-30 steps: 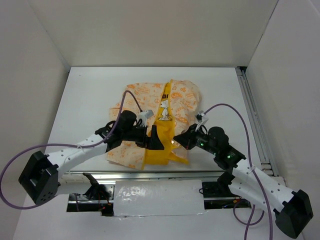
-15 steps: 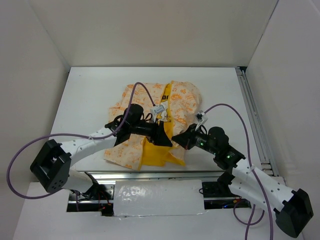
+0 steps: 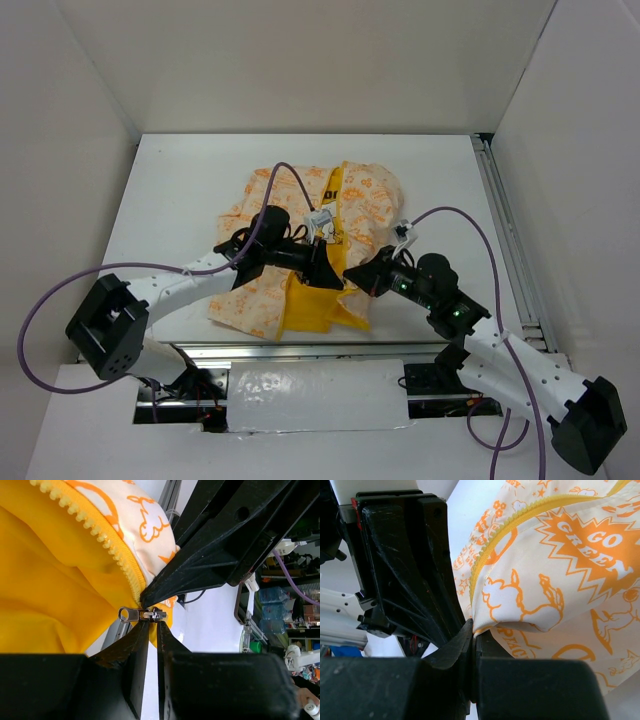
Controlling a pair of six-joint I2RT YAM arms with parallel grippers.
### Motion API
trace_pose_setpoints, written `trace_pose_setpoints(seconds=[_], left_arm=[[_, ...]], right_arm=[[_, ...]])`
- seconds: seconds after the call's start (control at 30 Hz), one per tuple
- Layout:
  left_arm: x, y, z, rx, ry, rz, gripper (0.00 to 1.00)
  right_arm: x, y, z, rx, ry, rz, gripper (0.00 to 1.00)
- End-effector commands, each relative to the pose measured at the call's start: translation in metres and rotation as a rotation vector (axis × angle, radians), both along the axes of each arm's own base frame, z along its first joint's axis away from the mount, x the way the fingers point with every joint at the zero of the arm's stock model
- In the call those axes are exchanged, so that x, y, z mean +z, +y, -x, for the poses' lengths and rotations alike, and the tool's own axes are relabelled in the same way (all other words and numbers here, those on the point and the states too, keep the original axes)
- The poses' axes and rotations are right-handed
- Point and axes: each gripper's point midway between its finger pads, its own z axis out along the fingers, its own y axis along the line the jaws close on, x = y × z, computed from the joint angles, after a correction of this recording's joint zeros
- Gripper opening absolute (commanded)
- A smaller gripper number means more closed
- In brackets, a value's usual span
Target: Zip up the jacket
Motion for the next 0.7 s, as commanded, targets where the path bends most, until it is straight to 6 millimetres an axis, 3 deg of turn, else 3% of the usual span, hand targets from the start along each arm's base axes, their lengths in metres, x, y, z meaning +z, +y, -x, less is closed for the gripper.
trace_pose_setpoints(seconds=[0.0, 0.1, 0.17, 0.3, 0.57, 0.63, 0.67], left_arm=[[0.0308, -0.0139, 0.0026, -0.077, -0.096, 0.094, 0.24], [0.032, -0.0148, 0.0041, -0.094, -0.104, 0.099, 0.24], [0.0294, -0.0153, 0.0037, -0.089, -0.083, 0.083, 0.38], [0.0297, -0.0149, 0.0069, -0.103, -0.074, 0.091, 0.5], [0.0268, -0.02, 0.0023, -0.099, -0.051, 0.08, 0.51], [0.0247, -0.0208, 0.002, -0.098, -0.047, 0.077, 0.48], [0.025, -0.0206, 0.0025, -0.1, -0.048, 0.078, 0.42]], right_arm=[[0.0439, 0.0072, -0.0019, 0.013, -0.091, -0.099, 0.05], [0.0381, 0.0078, -0.0017, 0.008, -0.062, -0.085, 0.07], [0.0378, 0.0065, -0.0024, -0.007, -0.065, -0.1, 0.07], [0.0397, 0.0037, -0.0049, -0.04, -0.067, -0.11, 0.08], [0.0395, 0.0119, -0.0024, -0.019, -0.05, -0.121, 0.09], [0.0384, 0.0124, -0.0018, -0.019, -0.049, -0.122, 0.09], [0.0419, 0.011, -0.0024, -0.028, -0.054, -0.131, 0.09]])
